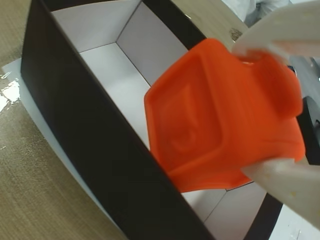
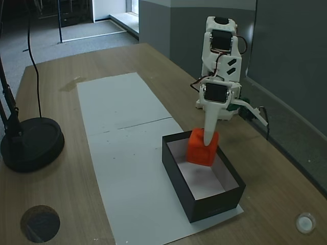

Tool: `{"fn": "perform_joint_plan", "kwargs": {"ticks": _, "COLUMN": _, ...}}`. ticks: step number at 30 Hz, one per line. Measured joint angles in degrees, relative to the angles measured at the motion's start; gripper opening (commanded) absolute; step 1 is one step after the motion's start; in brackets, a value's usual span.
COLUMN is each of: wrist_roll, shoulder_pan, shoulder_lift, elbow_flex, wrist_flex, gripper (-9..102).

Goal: Grab a orange square and put it in the box.

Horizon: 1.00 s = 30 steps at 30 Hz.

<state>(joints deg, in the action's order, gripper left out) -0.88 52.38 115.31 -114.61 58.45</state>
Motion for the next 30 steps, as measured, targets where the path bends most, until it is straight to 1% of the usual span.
{"fn": "perform_joint_plan", "kwargs": {"ticks": 1, "wrist_roll": 0.44, "shoulder_pan": -0.79, "shoulder_lift": 0.0, "elbow_flex": 0.0, "wrist_flex": 0.0, "gripper": 33}}
{"fn": "perform_joint_plan", "kwargs": {"ticks": 9, "wrist_roll": 0.53, "shoulder_pan": -2.02, "shoulder_lift": 0.35, "elbow_flex": 0.0, "wrist_flex": 0.0, "gripper": 30}}
{"fn": "perform_joint_plan", "kwargs": {"ticks": 11, "wrist_roll": 0.53, "shoulder_pan": -2.2, "shoulder_lift": 0.35, "elbow_flex": 0.0, "wrist_flex": 0.26, "gripper": 24}}
{"fn": "perform_joint_plan", "kwargs": {"ticks": 15, "wrist_roll": 0.53, "shoulder_pan": -6.33, "shoulder_lift": 2.2, "elbow_flex": 2.55, "wrist_flex": 4.92, "gripper": 3}}
{"fn": "perform_joint_plan", "kwargs": {"ticks": 16, "wrist_roll": 0.44, "shoulder_pan": -8.44, "shoulder_lift": 3.69, "elbow_flex": 4.04, "wrist_flex": 6.42, "gripper": -1}}
{"fn": "perform_joint_plan", "kwargs": {"ticks": 20, "wrist_roll": -3.87, "shoulder_pan": -19.6, "shoulder_lift": 12.04, "elbow_flex": 10.72, "wrist_flex": 12.48, "gripper": 0}}
{"fn": "perform_joint_plan", "kwargs": {"ticks": 24, "wrist_roll": -5.98, "shoulder_pan": -36.74, "shoulder_lift": 25.22, "elbow_flex": 11.69, "wrist_flex": 16.17, "gripper": 0}}
{"fn": "perform_joint_plan", "kwargs": {"ticks": 27, "wrist_roll": -6.06, "shoulder_pan": -48.78, "shoulder_lift": 38.32, "elbow_flex": 8.61, "wrist_flex": 16.52, "gripper": 0}}
{"fn": "perform_joint_plan", "kwargs": {"ticks": 30, "wrist_roll": -6.42, "shoulder_pan": -54.14, "shoulder_lift": 52.29, "elbow_flex": 1.05, "wrist_flex": 16.52, "gripper": 0}}
